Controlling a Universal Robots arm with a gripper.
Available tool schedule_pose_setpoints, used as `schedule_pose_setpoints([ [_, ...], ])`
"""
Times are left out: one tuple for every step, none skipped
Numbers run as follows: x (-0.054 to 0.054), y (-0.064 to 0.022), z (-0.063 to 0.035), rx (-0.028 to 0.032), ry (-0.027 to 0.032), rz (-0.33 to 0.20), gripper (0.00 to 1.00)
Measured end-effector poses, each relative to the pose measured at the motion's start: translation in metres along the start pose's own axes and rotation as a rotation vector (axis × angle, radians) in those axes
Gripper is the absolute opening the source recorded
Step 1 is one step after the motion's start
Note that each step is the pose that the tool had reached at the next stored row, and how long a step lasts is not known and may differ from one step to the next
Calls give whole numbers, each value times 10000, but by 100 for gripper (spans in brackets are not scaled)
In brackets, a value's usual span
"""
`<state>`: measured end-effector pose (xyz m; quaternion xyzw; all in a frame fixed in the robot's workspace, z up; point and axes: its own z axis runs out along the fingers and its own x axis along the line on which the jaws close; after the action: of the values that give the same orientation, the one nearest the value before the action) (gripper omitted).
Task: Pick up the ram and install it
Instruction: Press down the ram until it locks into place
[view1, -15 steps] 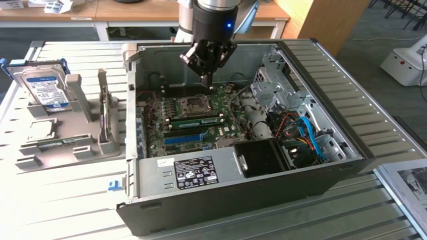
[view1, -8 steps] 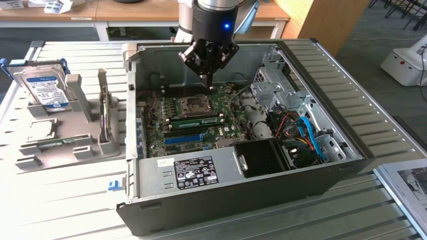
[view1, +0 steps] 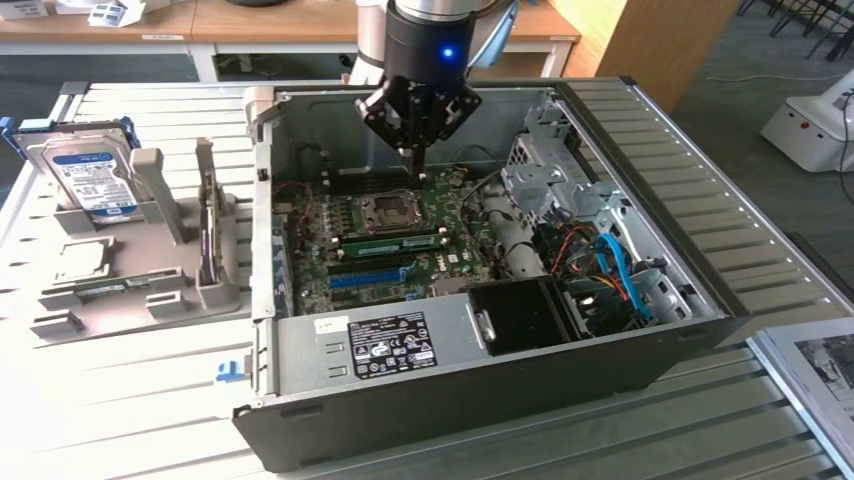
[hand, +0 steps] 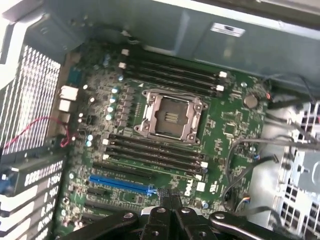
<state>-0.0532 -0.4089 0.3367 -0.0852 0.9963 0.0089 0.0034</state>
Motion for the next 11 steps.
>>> schedule_pose_setpoints([
  [0, 0, 0, 2, -3, 179, 10],
  [0, 0, 0, 3, -7, 359, 10],
  [0, 0, 0, 5, -10, 556, 10],
  [0, 0, 0, 7, -13, 734, 10],
  [0, 0, 0, 8, -15, 915, 10],
  [0, 0, 0, 10, -19, 1095, 10],
  [0, 0, 0, 11, -22, 1273, 10],
  [0, 0, 0, 12, -24, 1418, 10],
  [0, 0, 0, 12, -25, 1445, 10],
  [0, 0, 1, 12, -25, 1446, 10],
  [0, 0, 1, 12, -25, 1447, 10],
])
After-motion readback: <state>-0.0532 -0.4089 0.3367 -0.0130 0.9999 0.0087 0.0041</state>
